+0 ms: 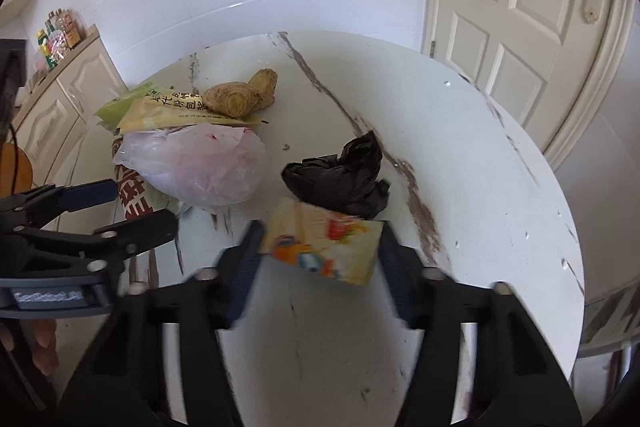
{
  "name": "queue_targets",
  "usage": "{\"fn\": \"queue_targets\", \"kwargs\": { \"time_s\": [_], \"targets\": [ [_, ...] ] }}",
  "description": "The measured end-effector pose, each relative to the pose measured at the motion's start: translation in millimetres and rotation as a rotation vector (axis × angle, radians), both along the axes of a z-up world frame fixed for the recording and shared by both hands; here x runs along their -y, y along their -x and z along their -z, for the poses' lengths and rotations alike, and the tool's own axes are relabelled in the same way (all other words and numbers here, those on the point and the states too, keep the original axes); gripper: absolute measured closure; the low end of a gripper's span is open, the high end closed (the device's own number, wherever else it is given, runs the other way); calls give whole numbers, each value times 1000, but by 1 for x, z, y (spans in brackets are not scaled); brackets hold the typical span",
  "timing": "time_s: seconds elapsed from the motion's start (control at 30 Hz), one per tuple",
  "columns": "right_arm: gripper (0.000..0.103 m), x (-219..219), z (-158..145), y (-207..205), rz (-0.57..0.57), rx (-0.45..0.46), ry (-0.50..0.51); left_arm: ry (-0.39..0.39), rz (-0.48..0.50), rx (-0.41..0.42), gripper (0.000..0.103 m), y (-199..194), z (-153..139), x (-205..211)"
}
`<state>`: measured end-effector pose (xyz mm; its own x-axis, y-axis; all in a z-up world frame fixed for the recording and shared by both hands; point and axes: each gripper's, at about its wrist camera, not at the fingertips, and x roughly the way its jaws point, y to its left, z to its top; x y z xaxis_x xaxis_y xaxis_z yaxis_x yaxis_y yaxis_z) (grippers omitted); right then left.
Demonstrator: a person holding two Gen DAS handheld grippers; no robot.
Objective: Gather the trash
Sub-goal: 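Grasp the red-lettered rice-cake bag with the left tool while the right tool grasps the colourful juice box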
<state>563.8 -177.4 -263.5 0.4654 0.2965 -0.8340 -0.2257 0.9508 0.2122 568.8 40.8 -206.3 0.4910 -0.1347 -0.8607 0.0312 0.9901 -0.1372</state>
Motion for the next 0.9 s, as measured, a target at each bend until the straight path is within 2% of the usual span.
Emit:
{"fn": "queue_targets", "kwargs": {
  "time_s": [0.17, 0.3, 0.33, 0.43, 0.47, 0.6, 0.73, 0.77, 0.8, 0.9],
  "targets": [
    [55, 4, -1, 5, -20, 2, -29, -7, -26, 1, 7, -11, 3, 1],
    [57, 6, -2, 12, -32, 2, -46, -70, -9, 20, 9, -13, 9, 5],
    [61, 7, -2, 14, -35, 1, -50, -76, 2, 27, 15, -12, 10, 5],
    [61, 9, -5, 20, -42, 4, -65, -78, 9, 50, 38, -2, 9, 1],
    [61, 10, -6, 23, -44, 7, -67, -76, 11, 56, 43, -1, 9, -4],
    [61, 11, -9, 33, -48, 17, -79, -67, 30, 54, 49, 10, 10, -18],
    [61, 11, -14, 44, -66, 17, -95, -80, 54, 56, 53, 39, 7, -32],
    [61, 11, -15, 47, -69, 18, -98, -80, 63, 57, 59, 47, 5, -34],
    [61, 10, -16, 50, -74, 19, -98, -76, 80, 55, 60, 57, 3, -38],
    [61, 7, -18, 58, -90, 15, -101, -51, 92, 36, 55, 78, -1, -49]
  ]
}}
